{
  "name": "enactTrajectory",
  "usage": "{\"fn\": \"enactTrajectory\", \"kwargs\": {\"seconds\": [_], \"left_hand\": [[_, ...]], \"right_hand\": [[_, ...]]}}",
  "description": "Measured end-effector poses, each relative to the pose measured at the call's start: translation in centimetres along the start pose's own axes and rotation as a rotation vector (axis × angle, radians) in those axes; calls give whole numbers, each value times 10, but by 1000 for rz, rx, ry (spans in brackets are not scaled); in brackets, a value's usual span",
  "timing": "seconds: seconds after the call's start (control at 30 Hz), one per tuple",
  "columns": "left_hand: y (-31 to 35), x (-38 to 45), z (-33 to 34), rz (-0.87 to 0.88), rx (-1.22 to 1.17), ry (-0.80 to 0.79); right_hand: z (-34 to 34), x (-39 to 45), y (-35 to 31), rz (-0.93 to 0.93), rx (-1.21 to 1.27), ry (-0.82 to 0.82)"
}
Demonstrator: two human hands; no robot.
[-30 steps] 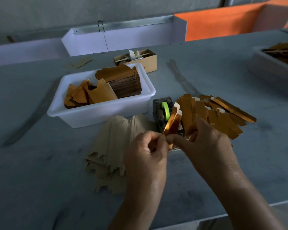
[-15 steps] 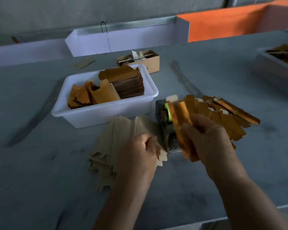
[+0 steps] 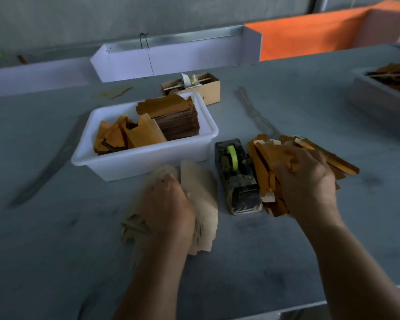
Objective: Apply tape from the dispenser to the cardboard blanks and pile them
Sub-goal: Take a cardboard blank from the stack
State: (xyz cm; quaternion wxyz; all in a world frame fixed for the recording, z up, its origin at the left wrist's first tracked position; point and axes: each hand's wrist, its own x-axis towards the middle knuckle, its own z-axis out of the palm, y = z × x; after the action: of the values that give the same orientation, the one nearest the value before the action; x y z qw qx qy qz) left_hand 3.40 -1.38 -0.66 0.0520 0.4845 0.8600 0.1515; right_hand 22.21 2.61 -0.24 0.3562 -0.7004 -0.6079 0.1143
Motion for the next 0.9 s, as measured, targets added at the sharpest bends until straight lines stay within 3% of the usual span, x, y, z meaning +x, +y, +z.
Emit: {"fn": "enactTrajectory", "kwargs": {"seconds": [0.17, 0.33, 0.5, 0.67, 0.9], "left_hand": [[-8, 4, -9, -1, -119, -33], [-6, 3, -13, -6, -196, -38], [-24, 3, -19, -86, -425, -93], [-29, 4, -21, -38, -375, -138], [-30, 1, -25, 44, -209, -34]], "right_hand": [[-4, -22, 2, -36, 115, 51], [-6, -31, -7, -63, 174, 16], [-4, -36, -11, -63, 206, -40], [0, -42, -15, -71, 220, -71], [1, -46, -15, -106, 222, -70]]}}
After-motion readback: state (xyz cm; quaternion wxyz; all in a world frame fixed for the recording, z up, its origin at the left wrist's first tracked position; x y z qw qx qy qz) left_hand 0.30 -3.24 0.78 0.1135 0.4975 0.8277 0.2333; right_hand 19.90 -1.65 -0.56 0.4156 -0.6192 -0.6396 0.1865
